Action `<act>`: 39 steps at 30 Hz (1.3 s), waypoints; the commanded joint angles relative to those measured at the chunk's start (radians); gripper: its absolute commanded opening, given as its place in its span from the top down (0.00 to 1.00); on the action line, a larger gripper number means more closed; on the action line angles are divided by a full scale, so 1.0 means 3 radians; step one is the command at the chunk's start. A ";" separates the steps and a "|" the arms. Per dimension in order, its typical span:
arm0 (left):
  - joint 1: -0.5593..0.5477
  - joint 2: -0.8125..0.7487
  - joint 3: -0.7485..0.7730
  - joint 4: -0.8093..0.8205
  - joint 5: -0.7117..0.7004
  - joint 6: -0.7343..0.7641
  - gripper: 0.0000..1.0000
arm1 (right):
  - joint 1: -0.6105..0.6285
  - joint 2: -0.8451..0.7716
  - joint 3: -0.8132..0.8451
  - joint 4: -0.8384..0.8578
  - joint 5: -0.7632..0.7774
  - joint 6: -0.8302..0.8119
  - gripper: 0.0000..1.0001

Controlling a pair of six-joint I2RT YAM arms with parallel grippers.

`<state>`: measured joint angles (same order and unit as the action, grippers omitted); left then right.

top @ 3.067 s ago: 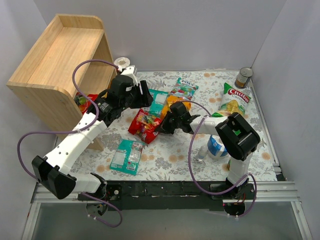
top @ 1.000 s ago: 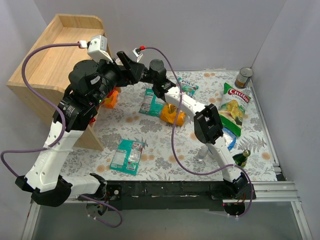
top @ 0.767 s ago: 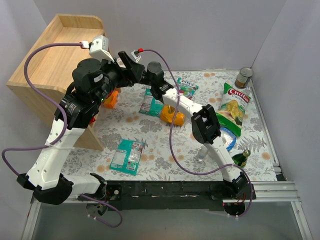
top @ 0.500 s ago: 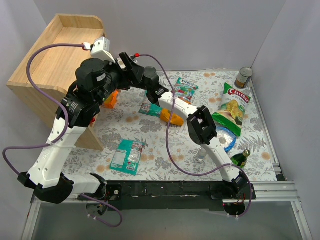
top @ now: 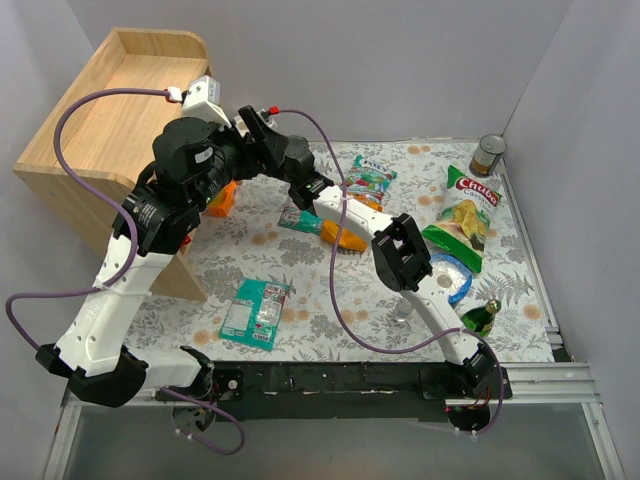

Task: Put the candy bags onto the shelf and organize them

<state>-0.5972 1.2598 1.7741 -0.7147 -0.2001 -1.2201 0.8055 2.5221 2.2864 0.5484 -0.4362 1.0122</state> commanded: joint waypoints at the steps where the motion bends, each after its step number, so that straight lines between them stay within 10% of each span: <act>1: 0.0012 -0.0027 0.0023 -0.0052 -0.0069 0.0007 0.26 | 0.0005 -0.0189 -0.0109 0.0049 0.0191 -0.0173 0.49; 25: 0.0007 -0.0012 0.0038 -0.0041 -0.0131 0.0053 0.25 | 0.0035 -0.0748 -0.0662 -0.0319 0.0258 -0.0363 0.26; 39: 0.0012 -0.0042 -0.0008 -0.0041 -0.0141 0.0048 0.24 | 0.0066 -0.0262 -0.0126 -0.0294 0.0217 -0.0086 0.69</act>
<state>-0.5972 1.2682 1.7737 -0.7189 -0.2283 -1.2190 0.8162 2.4027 2.1612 0.4206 -0.3729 0.9745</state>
